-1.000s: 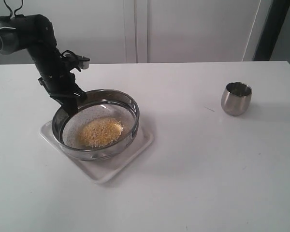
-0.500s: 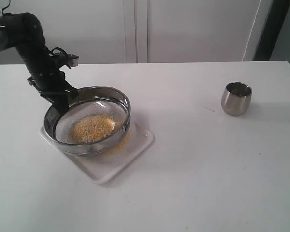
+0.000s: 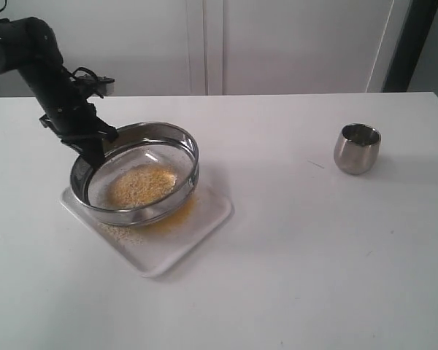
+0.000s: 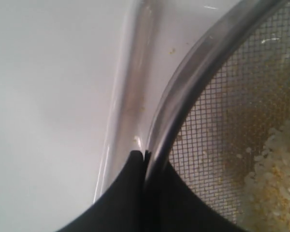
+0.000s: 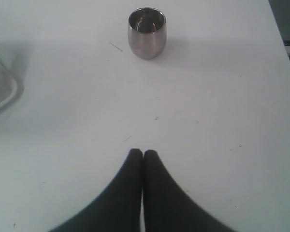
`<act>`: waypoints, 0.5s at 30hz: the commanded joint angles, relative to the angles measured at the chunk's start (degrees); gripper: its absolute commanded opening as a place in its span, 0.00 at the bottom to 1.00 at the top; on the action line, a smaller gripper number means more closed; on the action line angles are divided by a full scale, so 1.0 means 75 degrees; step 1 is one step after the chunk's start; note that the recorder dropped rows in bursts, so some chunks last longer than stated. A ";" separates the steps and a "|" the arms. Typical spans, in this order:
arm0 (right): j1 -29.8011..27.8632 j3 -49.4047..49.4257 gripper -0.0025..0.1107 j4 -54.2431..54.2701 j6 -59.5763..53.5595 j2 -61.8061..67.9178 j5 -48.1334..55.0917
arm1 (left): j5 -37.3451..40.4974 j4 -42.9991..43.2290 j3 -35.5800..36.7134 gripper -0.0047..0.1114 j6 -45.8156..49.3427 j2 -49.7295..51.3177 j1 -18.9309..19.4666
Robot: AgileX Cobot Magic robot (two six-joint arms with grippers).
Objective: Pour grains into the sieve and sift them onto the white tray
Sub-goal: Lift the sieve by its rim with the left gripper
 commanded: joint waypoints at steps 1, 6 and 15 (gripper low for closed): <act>-0.0015 0.0028 0.02 0.0018 0.0041 -0.0045 -0.0044 | 0.1079 -0.0246 -0.0064 0.04 -0.0141 -0.0225 0.0072; -0.0015 0.0028 0.02 0.0018 0.0041 -0.0045 -0.0044 | 0.0129 0.0311 -0.0064 0.04 -0.0361 -0.0250 -0.0206; -0.0015 0.0028 0.02 0.0018 0.0041 -0.0045 -0.0044 | 0.0602 0.0410 -0.0064 0.04 -0.0487 -0.0316 -0.0394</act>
